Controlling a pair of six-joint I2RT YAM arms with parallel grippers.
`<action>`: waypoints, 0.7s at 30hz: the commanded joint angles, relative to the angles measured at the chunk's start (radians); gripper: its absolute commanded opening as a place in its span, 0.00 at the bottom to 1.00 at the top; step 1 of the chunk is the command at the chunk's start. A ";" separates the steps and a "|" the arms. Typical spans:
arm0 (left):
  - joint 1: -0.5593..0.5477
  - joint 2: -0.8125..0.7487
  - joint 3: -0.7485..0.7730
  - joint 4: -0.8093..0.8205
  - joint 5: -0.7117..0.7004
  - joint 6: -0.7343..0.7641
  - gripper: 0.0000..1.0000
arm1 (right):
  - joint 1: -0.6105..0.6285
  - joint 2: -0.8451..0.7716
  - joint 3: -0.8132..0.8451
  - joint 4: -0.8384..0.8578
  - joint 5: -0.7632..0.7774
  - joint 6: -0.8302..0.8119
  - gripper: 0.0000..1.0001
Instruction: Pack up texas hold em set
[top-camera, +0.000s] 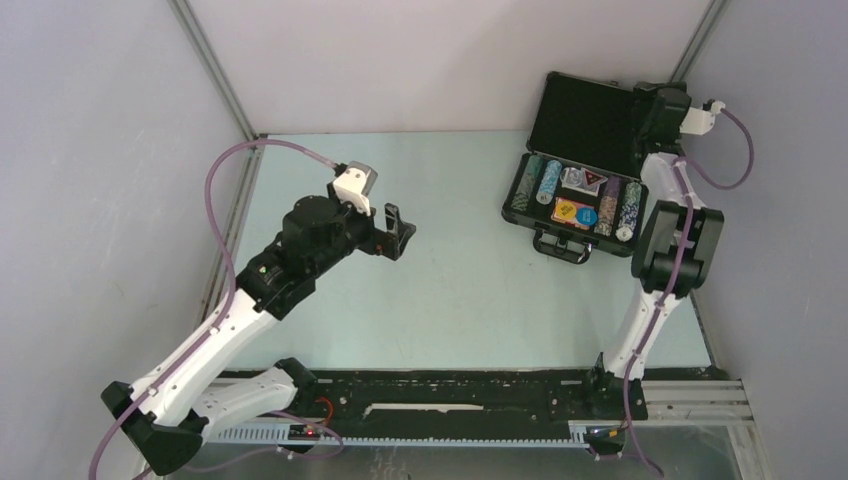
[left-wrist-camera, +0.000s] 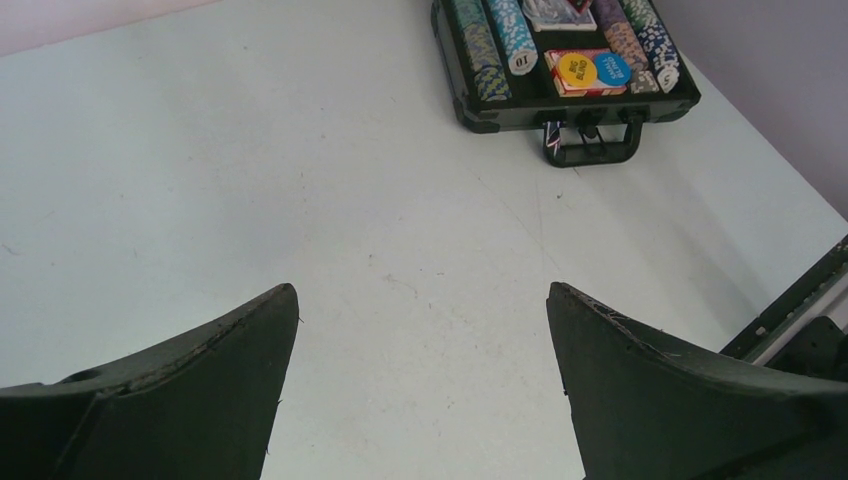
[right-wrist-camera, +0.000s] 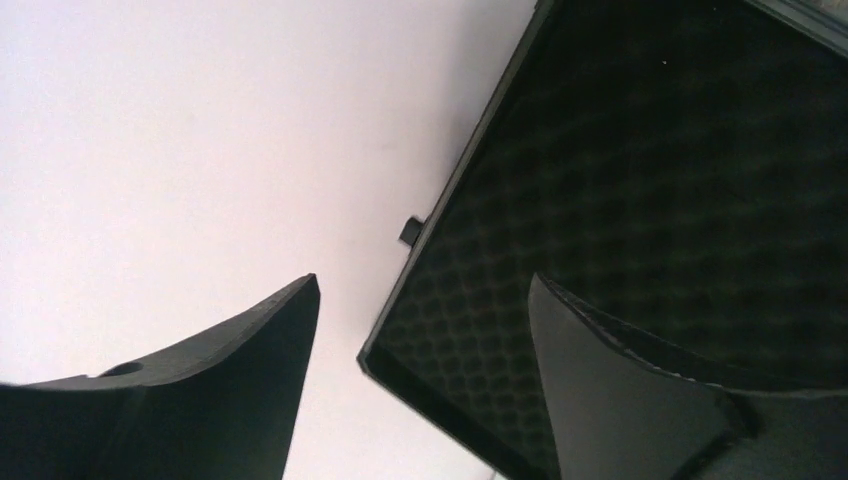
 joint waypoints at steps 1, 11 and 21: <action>0.005 0.014 0.012 -0.005 -0.010 0.019 1.00 | -0.008 0.152 0.193 -0.027 -0.006 0.140 0.81; 0.007 0.036 0.021 -0.020 -0.026 0.029 1.00 | 0.020 0.433 0.593 -0.210 0.087 0.162 0.74; 0.007 0.041 0.025 -0.026 -0.026 0.029 1.00 | 0.015 0.488 0.656 -0.213 0.106 0.195 0.38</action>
